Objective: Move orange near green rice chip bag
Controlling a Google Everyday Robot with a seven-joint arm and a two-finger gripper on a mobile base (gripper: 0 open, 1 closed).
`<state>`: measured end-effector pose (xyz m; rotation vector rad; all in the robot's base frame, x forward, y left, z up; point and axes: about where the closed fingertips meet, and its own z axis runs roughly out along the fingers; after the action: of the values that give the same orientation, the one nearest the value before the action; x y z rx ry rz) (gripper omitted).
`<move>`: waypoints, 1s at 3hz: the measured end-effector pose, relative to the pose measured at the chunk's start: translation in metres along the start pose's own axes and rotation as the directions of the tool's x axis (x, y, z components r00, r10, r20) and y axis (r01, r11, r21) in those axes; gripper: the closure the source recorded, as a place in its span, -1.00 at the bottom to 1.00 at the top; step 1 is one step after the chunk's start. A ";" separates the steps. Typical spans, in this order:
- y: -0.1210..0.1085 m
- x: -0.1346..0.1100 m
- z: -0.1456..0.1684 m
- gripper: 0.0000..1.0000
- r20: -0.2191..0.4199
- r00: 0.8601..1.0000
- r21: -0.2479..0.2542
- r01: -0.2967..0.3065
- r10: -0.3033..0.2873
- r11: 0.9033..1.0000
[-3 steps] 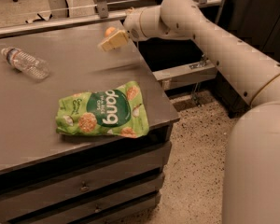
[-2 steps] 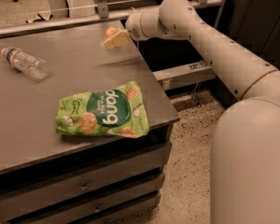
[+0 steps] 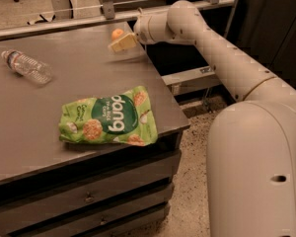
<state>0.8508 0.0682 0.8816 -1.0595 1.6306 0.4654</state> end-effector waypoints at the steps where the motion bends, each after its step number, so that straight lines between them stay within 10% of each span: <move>1: 0.005 0.002 0.015 -1.00 0.011 1.000 -0.029 -0.010 0.010 1.000; 3: 0.019 0.007 0.029 -0.21 0.014 1.000 -0.073 -0.021 0.022 0.997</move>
Offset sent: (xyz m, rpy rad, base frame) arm 0.0032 0.0315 -0.0193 0.0328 0.0365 0.0756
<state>0.8516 0.0973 0.8613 -1.0907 1.6239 0.5493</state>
